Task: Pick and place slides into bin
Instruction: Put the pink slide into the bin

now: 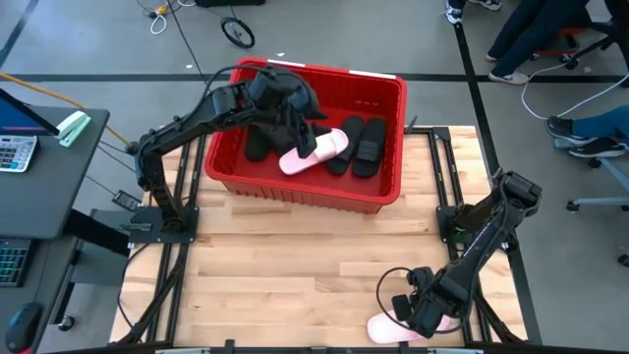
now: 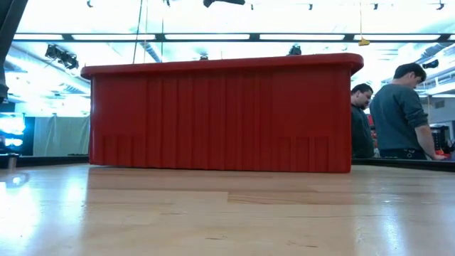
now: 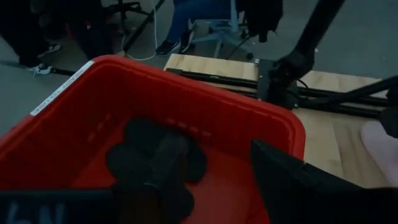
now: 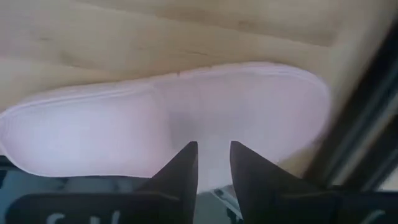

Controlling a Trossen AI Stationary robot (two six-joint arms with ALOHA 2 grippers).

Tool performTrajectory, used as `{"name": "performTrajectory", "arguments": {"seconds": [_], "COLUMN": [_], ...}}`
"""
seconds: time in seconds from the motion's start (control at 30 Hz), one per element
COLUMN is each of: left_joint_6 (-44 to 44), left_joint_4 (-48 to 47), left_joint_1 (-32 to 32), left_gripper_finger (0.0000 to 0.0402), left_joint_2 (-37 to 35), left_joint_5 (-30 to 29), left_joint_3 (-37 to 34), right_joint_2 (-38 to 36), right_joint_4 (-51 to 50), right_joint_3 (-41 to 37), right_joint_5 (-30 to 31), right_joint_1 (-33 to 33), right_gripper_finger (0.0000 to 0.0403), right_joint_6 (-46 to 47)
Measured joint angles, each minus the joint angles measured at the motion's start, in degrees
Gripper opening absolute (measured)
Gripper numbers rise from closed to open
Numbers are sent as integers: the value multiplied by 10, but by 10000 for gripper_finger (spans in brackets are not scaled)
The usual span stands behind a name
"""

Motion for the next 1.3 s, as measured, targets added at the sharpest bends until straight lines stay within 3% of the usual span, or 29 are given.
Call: {"name": "performTrajectory", "arguments": {"seconds": [0.23,0.37,0.57,0.7,0.97,1.17,1.3], "left_joint_6": [8,8,8,8,8,8,8], "left_joint_4": [-1,-1,-1,-2,-16,-36,-43], "left_joint_1": [-1,0,0,0,0,0,-1], "left_gripper_finger": [177,180,177,178,176,176,178], "left_joint_2": [0,0,0,0,0,0,0], "left_joint_5": [0,0,0,-1,-1,-1,-1], "left_joint_3": [0,0,0,0,0,0,0], "right_joint_2": [0,0,0,0,-2,-2,-2], "right_joint_4": [187,220,224,190,27,-3,-8], "right_joint_3": [-63,-77,-60,-35,6,-11,-23], "right_joint_5": [108,136,151,147,147,53,41], "right_joint_1": [-8,-42,-108,-126,-117,-109,-109], "right_gripper_finger": [98,98,98,98,98,98,98], "right_joint_6": [-32,-86,-282,-375,-358,-356,-356]}}
